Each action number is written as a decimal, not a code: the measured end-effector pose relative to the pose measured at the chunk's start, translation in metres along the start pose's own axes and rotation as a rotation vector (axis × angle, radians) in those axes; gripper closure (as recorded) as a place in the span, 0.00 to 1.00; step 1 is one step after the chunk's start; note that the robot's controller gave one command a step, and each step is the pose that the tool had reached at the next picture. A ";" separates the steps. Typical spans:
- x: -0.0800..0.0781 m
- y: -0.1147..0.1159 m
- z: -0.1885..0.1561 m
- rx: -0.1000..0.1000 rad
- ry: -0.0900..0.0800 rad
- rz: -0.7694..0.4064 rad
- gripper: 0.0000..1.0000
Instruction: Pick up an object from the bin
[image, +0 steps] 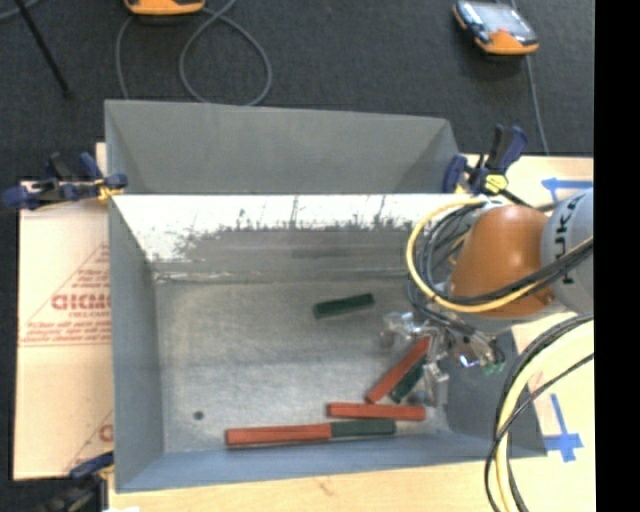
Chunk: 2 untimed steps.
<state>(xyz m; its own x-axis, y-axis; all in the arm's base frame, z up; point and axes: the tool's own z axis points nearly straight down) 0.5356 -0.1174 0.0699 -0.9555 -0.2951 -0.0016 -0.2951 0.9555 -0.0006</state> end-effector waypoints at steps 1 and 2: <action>-0.003 -0.001 -0.002 0.003 -0.007 -0.001 1.00; -0.007 0.065 -0.125 0.003 -0.009 0.033 1.00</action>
Offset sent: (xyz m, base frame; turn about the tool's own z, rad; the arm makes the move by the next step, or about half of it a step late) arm 0.0000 0.0000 0.0000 0.0000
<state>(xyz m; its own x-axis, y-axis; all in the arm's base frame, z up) 0.5232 -0.0533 0.1951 -0.9646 -0.2635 -0.0108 -0.2635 0.9647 -0.0030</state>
